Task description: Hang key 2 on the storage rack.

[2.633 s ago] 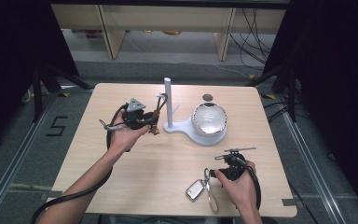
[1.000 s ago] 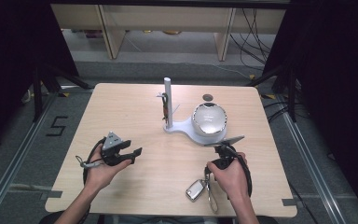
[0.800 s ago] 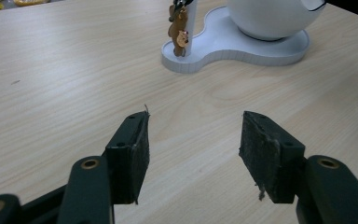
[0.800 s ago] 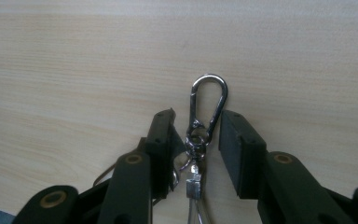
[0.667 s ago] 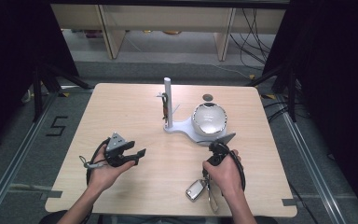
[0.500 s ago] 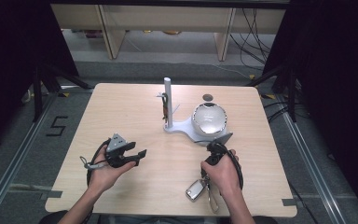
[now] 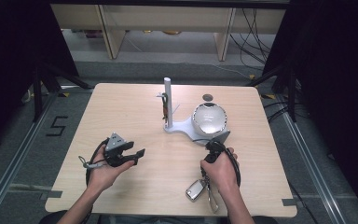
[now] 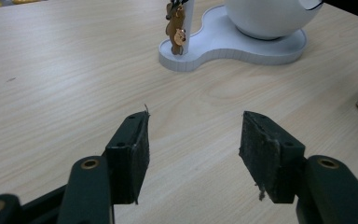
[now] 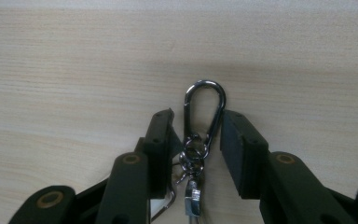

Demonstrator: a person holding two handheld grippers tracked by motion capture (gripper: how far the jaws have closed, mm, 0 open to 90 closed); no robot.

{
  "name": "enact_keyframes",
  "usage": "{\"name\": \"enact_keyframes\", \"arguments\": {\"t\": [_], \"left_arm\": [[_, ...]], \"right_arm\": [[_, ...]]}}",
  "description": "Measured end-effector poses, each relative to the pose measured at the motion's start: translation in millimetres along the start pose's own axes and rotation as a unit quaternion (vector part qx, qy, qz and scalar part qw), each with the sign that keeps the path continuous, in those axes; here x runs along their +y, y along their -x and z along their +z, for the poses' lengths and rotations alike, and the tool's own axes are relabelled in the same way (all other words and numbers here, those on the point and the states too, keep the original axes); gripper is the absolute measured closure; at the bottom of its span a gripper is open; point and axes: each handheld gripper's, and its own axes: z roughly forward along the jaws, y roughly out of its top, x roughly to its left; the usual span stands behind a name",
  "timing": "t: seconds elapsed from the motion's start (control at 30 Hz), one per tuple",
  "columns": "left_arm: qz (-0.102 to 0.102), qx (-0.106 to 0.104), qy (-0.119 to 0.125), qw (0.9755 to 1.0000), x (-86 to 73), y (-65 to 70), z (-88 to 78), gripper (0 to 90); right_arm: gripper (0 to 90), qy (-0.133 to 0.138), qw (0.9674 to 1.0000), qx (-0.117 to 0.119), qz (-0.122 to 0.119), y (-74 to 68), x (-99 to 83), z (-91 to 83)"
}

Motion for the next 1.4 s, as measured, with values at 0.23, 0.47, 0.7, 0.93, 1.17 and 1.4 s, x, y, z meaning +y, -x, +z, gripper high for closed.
{"name": "enact_keyframes", "arguments": {"t": [0.23,0.47,0.7,0.93,1.17,1.4], "left_arm": [[-0.001,0.001,0.003,1.0,0.8,-0.2,-0.7,41.7],[0.0,0.003,-0.003,1.0,-0.3,0.4,0.1,41.7],[-0.007,-0.003,0.002,1.0,-0.4,0.2,0.7,41.7],[-0.001,-0.005,0.001,1.0,-0.3,0.0,0.3,41.7],[-0.003,0.0,0.002,1.0,0.1,-0.5,-0.4,41.8],[-0.006,-0.005,0.001,1.0,-1.0,1.8,1.1,41.8]], "right_arm": [[66.6,-0.022,0.9997,-0.002,0.008,-7.0,0.7,-0.7],[66.9,-0.023,0.9996,-0.009,0.011,-8.8,4.2,-0.8],[67.6,-0.028,0.9992,-0.021,0.021,-13.0,6.4,1.3],[68.6,-0.024,0.9988,-0.023,0.037,-15.2,10.5,6.8],[68.9,-0.025,0.9992,-0.028,0.017,-16.4,10.3,7.8],[68.6,-0.038,0.9975,-0.058,-0.014,-24.5,11.2,6.9]]}}
